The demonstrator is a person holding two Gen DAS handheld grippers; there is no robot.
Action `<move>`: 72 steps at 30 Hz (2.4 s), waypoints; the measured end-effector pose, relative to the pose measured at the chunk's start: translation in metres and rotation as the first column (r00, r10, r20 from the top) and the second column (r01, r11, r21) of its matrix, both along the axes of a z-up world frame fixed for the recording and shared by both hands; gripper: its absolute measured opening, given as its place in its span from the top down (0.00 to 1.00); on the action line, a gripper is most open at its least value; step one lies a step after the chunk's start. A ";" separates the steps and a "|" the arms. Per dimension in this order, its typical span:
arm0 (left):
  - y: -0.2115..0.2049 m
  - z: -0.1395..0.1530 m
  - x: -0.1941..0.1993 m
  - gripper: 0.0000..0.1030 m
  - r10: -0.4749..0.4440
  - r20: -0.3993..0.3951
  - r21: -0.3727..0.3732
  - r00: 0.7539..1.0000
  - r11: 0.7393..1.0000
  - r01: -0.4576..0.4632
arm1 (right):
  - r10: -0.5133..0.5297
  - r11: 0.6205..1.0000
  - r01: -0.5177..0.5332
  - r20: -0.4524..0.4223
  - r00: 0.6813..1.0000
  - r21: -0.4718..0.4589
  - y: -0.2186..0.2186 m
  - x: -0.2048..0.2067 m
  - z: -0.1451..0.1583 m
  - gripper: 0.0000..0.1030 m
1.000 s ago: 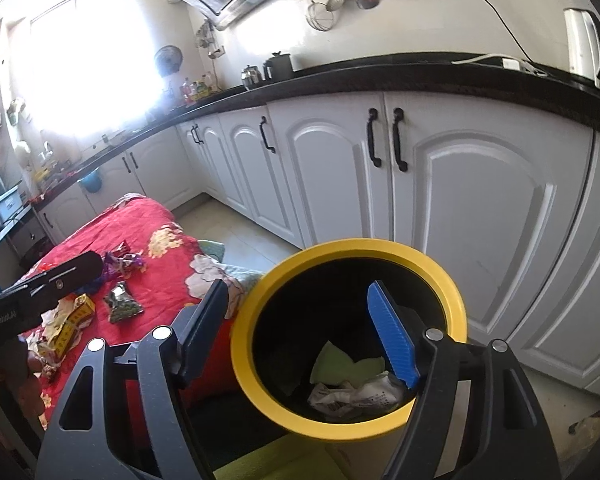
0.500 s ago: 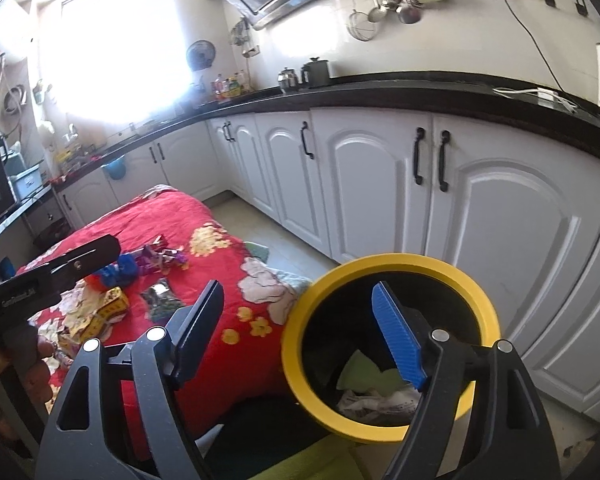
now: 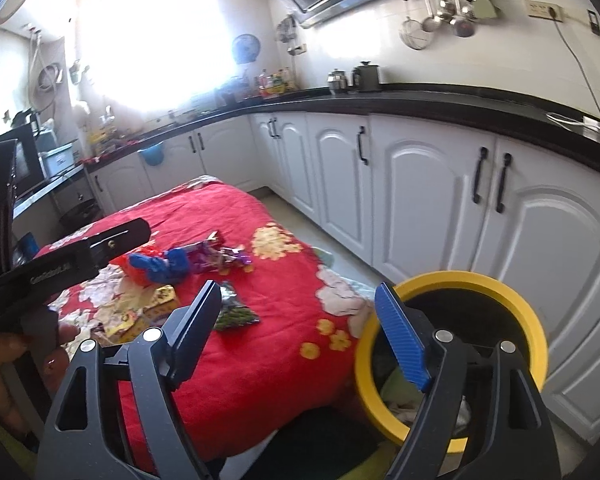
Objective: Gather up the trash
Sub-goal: 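Move both open tools back from the bin to the table, then close left tool on red plastic bag while right closes on black snack bag, then carry the red bag and black snack bag over the yellow-rimmed bin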
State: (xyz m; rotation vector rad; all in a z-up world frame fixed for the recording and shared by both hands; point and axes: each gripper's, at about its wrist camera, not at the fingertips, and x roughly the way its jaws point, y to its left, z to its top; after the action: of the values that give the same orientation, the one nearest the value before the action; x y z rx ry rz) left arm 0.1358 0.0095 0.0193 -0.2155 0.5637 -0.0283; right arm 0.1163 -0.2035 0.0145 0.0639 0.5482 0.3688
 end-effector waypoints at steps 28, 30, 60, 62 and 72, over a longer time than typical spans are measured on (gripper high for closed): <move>0.129 -0.027 0.023 0.11 0.246 -0.102 -0.086 0.964 0.963 -0.255 | 0.179 0.971 -0.199 -0.147 0.973 -0.131 0.102 0.069 -0.055 0.26; 0.137 -0.032 0.028 0.11 0.248 -0.128 -0.094 0.960 0.961 -0.261 | 0.190 0.967 -0.215 -0.177 0.966 -0.135 0.106 0.075 -0.063 0.26; 0.196 -0.087 0.089 0.72 0.202 -0.339 -0.297 0.919 0.904 -0.308 | 0.160 0.970 -0.202 -0.269 0.950 -0.134 0.108 0.075 -0.100 0.63; 0.194 -0.086 0.087 0.83 0.199 -0.332 -0.282 0.922 0.912 -0.298 | 0.160 0.971 -0.200 -0.266 0.950 -0.129 0.106 0.072 -0.100 0.64; 0.185 -0.075 0.054 0.88 0.227 -0.255 -0.242 0.940 0.926 -0.289 | 0.161 0.976 -0.192 -0.254 0.954 -0.104 0.098 0.061 -0.097 0.66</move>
State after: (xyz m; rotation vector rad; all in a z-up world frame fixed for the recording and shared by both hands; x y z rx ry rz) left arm 0.1896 0.1942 -0.0553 -0.5712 0.7511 0.1785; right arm 0.1770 -0.1052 -0.0829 -0.0649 0.8240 0.5038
